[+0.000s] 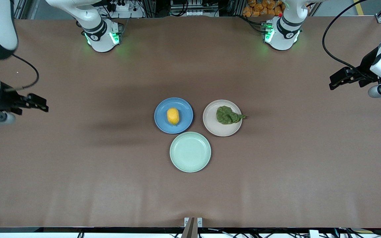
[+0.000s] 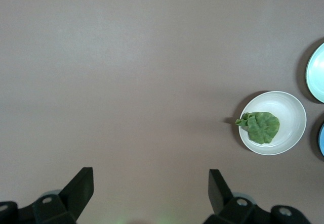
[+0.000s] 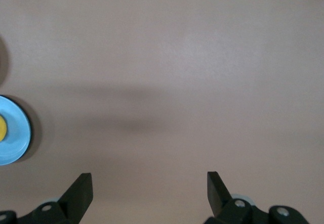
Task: Place lemon and lettuce in plates
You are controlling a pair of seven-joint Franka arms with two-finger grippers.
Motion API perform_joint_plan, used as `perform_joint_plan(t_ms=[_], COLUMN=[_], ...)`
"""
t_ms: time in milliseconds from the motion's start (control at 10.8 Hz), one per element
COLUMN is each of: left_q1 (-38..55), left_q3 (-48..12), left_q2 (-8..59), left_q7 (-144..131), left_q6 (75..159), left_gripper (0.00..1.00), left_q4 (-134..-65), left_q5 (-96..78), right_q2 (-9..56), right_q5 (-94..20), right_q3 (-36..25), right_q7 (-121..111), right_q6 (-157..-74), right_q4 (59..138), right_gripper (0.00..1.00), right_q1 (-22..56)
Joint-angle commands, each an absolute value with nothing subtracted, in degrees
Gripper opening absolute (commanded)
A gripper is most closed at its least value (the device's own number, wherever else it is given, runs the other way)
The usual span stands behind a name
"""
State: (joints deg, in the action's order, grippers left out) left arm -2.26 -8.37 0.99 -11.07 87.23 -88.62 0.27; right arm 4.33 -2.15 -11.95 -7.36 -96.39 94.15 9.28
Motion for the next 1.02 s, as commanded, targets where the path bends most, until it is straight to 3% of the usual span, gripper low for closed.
perform_joint_plan(t_ms=[0, 462, 924], left_q1=[-2.2, -1.93, -1.32], left_q3=[-7.91, -7.91, -7.91], left_q2=[-0.7, -0.79, -0.79], left_q7=[-9.58, -9.58, -9.67], left_q6=[86.57, 86.4, 86.4], left_gripper=[1.0, 1.0, 1.0], left_q4=[-89.56, -89.56, -89.65], left_q5=[-1.14, -0.88, -0.7], right_q2=[2.11, 2.46, 2.55], right_q5=[-1.06, -1.23, -1.58], right_q3=[-11.25, -11.6, -13.45], right_q7=[-2.4, 1.49, 3.52], right_q6=[-89.87, -84.48, -84.37], right_q4=[91.96, 86.67, 85.34], right_gripper=[1.0, 1.0, 1.0], right_q1=[9.22, 9.49, 9.58])
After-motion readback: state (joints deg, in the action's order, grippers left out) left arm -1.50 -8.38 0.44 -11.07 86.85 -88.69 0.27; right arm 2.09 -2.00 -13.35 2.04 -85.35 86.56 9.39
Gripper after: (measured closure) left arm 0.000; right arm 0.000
